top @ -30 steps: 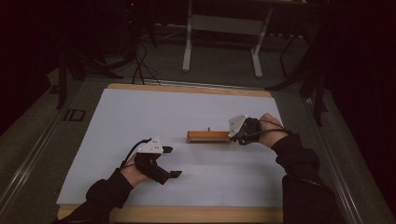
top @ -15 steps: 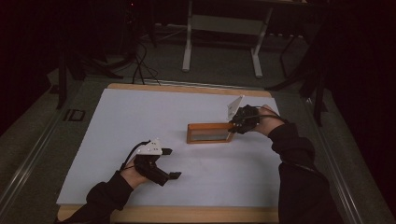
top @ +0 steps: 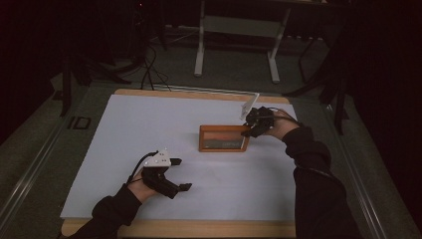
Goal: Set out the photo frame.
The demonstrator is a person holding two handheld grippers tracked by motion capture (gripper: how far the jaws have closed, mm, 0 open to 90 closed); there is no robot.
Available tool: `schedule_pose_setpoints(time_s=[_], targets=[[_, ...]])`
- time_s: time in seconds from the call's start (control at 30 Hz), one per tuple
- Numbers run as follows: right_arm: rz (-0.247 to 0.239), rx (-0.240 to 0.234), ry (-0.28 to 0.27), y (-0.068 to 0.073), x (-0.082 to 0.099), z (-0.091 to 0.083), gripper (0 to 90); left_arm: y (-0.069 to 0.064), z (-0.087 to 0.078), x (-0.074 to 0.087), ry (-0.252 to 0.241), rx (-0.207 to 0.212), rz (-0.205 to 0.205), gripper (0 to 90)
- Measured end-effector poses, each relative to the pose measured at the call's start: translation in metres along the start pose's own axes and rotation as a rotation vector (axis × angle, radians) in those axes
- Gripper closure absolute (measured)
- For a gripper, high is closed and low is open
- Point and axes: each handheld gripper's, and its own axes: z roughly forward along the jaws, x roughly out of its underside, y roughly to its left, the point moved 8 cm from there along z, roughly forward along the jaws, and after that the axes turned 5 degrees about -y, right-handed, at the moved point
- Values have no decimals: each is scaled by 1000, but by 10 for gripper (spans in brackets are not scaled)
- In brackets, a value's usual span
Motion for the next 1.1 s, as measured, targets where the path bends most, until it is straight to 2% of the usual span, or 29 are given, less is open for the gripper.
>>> schedule_pose_setpoints(time_s=[0.6, 0.77, 0.93, 1.1], targets=[[22, -18, 4, -23, -1, 13, 551, 0, 3, 3, 4, 11, 3, 42], [50, -8, 21, -28, -2, 16, 528, 0, 5, 5, 10, 17, 8, 43], [23, 4, 20, -29, -3, 18, 515, -1, 6, 6, 14, 23, 6, 43], [32, 28, 22, -31, -3, 19, 487, -2, 6, 6, 15, 23, 7, 42]])
